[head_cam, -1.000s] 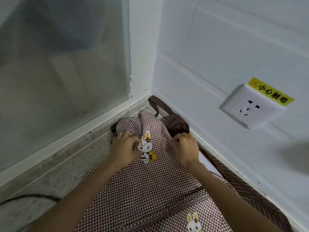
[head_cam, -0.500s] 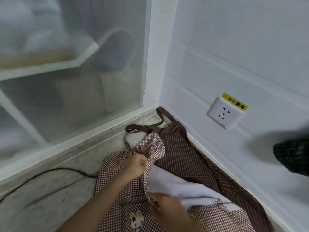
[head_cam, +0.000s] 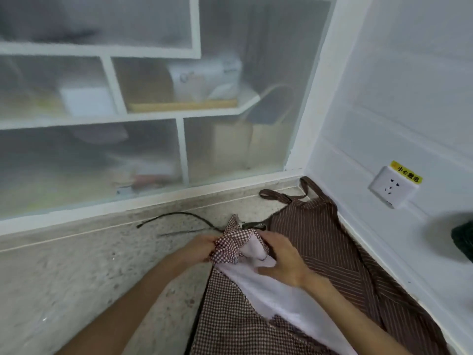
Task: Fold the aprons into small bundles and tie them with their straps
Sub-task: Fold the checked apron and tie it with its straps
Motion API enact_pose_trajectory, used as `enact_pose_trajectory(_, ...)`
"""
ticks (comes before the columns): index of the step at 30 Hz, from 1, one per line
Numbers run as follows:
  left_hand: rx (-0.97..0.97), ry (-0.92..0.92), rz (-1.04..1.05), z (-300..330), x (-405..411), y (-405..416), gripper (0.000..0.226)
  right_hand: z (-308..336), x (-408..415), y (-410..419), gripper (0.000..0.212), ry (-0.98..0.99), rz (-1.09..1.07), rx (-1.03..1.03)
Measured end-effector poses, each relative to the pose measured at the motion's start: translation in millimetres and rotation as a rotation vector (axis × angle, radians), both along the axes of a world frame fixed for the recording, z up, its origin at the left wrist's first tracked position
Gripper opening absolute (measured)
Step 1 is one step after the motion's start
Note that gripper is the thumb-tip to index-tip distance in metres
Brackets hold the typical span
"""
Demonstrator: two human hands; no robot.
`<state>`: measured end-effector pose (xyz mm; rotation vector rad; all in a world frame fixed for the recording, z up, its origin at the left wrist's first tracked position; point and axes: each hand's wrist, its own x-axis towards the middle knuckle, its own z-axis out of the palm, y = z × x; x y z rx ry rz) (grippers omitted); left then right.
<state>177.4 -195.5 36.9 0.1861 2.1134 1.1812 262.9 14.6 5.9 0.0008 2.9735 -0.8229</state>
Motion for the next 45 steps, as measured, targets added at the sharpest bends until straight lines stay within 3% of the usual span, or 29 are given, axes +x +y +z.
enact_pose_trajectory(3,-0.067,0.042,0.042,9.9,5.0,-51.7,0.029,0.6,-15.8,-42.6,0.01,-0.066,0.128,-0.015)
enact_pose_trajectory(6,-0.107,0.101,0.109,21.8,3.6,-104.8,0.027,23.9,-28.8,-76.7,0.025,-0.094,0.079,-0.355)
enact_pose_trajectory(8,-0.134,0.113,0.113,33.3,3.1,-138.5,0.024,46.5,-31.6,-100.8,0.02,-0.158,0.036,-0.579)
enact_pose_trajectory(9,-0.202,0.147,0.079,37.1,0.8,-154.5,0.04,56.4,-31.9,-114.2,0.015,-0.176,0.026,-0.64)
enact_pose_trajectory(12,-0.543,0.38,0.029,36.4,-4.4,-200.4,0.102,74.2,-39.5,-167.8,0.009,-0.064,0.037,-0.686)
enact_pose_trajectory(13,-0.632,0.472,0.059,35.8,-4.8,-217.4,0.108,79.2,-44.3,-192.2,0.007,-0.002,0.041,-0.707)
enact_pose_trajectory(15,-0.695,0.682,0.143,34.8,-6.4,-242.9,0.089,91.9,-53.2,-229.1,0.008,0.094,0.041,-0.705)
enact_pose_trajectory(18,-0.423,0.865,0.299,43.3,-14.7,-296.1,0.039,114.8,-65.6,-277.6,0.006,0.132,0.076,-0.633)
enact_pose_trajectory(21,-0.312,0.895,0.297,61.1,-28.4,-350.2,0.02,132.8,-72.2,-303.2,0.016,0.034,0.189,-0.389)
enact_pose_trajectory(24,-0.298,0.901,0.209,79.3,-46.1,-394.6,0.005,139.1,-82.0,-314.9,0.053,-0.032,0.266,-0.014)
enact_pose_trajectory(25,-0.294,0.899,0.164,82.8,-54.0,-407.6,0.004,139.3,-86.2,-315.8,0.056,-0.035,0.237,0.048)
enact_pose_trajectory(27,-0.247,0.844,0.14,83.4,-67.5,-431.1,0.008,145.9,-89.6,-322.5,0.052,-0.089,0.154,0.055)
enact_pose_trajectory(30,0.123,0.551,0.254,85.6,-71.3,-429.6,0.017,152.1,-83.7,-317.7,0.038,-0.192,0.04,-0.176)
enact_pose_trajectory(32,0.352,0.329,0.316,89.5,-63.9,-425.7,0.029,152.1,-76.6,-327.1,0.012,-0.104,0.002,-0.396)
enact_pose_trajectory(33,0.405,0.259,0.351,89.0,-60.4,-423.7,0.028,154.2,-71.8,-334.1,0.013,-0.011,-0.006,-0.482)
enact_pose_trajectory(35,0.413,0.198,0.404,88.9,-52.4,-416.9,0.019,154.2,-67.2,-339.8,0.021,0.204,-0.022,-0.467)
enact_pose_trajectory(39,0.386,0.322,0.248,104.2,-26.5,-406.7,0.039,164.7,-55.1,-347.5,0.013,0.483,-0.077,-0.163)
enact_pose_trajectory(45,0.378,0.447,-0.072,144.7,9.8,-406.2,0.025,217.1,-4.3,-349.3,0.013,0.697,-0.122,-0.179)
